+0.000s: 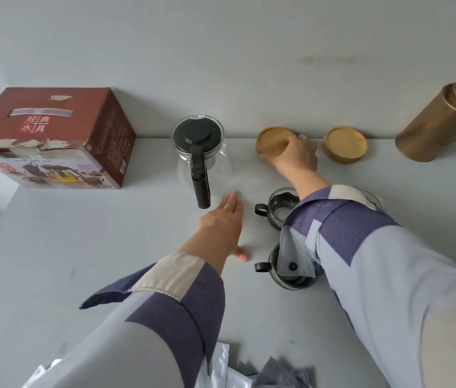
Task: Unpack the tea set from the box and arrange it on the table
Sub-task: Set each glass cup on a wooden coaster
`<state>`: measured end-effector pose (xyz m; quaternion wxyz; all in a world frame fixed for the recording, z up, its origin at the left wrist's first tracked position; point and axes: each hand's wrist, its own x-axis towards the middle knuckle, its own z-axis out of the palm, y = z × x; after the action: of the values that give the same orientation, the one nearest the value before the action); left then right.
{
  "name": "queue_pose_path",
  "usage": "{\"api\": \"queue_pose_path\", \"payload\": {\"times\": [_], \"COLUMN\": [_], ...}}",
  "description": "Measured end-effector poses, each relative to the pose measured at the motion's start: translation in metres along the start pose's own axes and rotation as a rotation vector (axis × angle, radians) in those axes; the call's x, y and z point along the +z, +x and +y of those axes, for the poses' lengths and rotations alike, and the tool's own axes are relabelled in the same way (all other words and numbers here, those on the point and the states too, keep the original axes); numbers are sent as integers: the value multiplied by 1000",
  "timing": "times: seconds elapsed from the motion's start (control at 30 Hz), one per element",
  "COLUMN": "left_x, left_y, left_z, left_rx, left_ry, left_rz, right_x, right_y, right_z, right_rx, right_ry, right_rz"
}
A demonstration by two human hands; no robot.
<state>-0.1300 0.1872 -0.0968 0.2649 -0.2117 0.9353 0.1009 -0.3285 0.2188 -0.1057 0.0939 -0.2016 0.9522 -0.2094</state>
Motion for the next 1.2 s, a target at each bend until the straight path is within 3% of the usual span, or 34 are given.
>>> {"api": "queue_pose_path", "payload": {"times": [0.23, 0.4, 0.6, 0.87, 1.2], "left_x": [2, 2, 2, 3, 6], "left_y": [0, -1, 1, 4, 7], "left_z": [0, 3, 6, 4, -3], "left_rx": [-10, -20, -51, -50, -39], "left_ry": [12, 33, 67, 74, 49], "left_rz": [0, 3, 3, -4, 4], "right_x": [-12, -46, -58, -32, -22], "right_y": [0, -10, -37, -43, -47], "right_z": [-5, 2, 14, -6, -16], "right_rx": [-10, 83, 52, 96, 187], "right_ry": [-103, 104, 58, -263, -362], "right_rz": [21, -222, -401, -402, -407]}}
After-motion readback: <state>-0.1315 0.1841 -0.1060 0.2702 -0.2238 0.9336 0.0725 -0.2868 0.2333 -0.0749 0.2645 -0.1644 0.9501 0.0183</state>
